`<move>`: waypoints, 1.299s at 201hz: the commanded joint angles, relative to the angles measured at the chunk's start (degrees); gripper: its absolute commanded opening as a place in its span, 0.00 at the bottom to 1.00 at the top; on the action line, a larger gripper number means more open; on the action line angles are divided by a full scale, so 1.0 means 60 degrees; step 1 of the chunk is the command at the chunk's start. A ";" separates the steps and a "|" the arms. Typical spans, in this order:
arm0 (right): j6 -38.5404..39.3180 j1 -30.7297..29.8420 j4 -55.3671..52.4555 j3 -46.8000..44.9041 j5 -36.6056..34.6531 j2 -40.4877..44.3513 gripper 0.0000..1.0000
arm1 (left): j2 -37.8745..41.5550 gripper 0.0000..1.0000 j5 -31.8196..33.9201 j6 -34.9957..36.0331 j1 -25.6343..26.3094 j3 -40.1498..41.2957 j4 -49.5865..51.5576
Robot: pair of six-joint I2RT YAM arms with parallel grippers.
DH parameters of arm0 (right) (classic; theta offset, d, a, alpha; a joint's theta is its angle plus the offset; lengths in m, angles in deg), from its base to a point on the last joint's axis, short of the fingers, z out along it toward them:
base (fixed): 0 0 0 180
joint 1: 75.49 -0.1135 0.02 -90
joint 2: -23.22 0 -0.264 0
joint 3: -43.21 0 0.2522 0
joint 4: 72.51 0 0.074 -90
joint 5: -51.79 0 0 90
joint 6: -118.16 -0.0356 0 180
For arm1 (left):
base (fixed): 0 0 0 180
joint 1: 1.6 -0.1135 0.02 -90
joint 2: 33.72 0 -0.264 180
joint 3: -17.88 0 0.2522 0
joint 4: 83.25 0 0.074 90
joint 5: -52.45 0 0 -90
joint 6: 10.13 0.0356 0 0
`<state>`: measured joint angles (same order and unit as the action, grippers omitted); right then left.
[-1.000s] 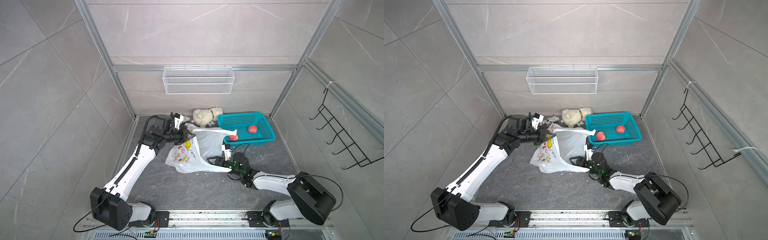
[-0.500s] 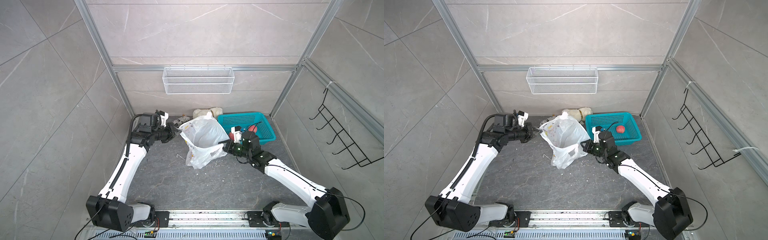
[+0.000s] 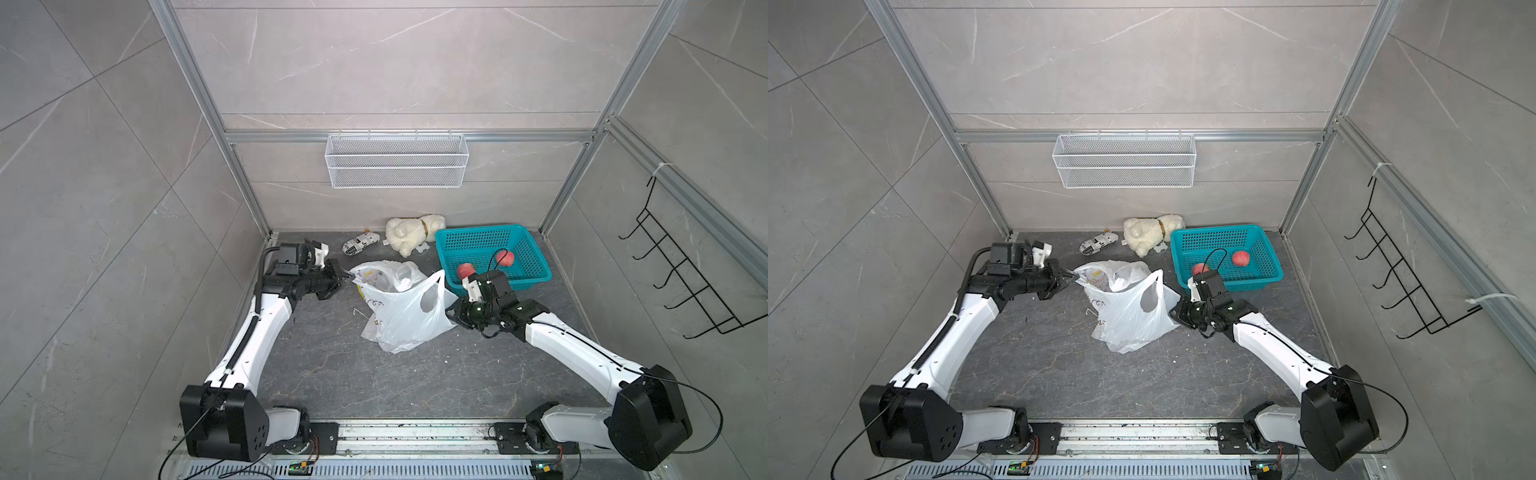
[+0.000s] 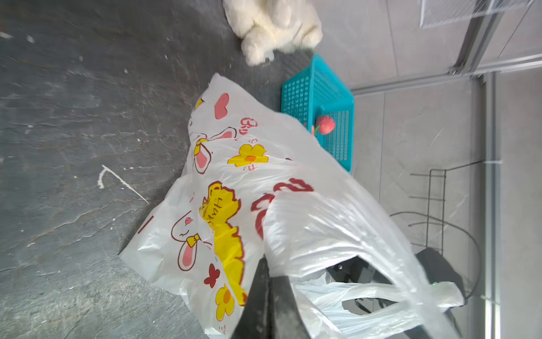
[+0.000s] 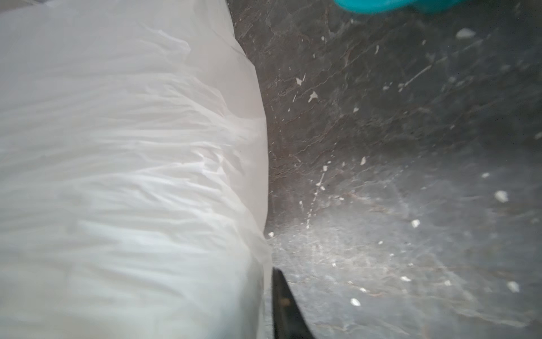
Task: Place the peach into a plastic bag & tie a knot
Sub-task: Adjust the plastic bag at the center of the board, then pick up the peach from the basket.
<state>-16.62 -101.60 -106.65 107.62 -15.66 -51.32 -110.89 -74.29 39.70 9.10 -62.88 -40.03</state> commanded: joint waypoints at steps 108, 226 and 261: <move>0.1549 -0.0007 -0.0483 0.0385 -0.2585 0.3822 0.88 | -0.0222 0.00 0.0215 0.1027 0.0612 0.0010 -0.0331; 0.2968 0.2071 -0.5126 0.8344 -0.3800 -0.5061 0.99 | -0.0308 0.00 -0.0437 0.1737 0.0825 0.0205 0.0000; 0.2973 0.2272 -0.6274 1.0946 -0.4238 -0.7500 0.99 | -0.0213 0.00 -0.0397 0.1662 0.0810 0.0269 -0.0136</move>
<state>-0.22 -88.00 -136.00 163.01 -40.19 -89.18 -114.06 -75.20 48.84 13.90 -61.39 -39.99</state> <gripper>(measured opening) 0.993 0.049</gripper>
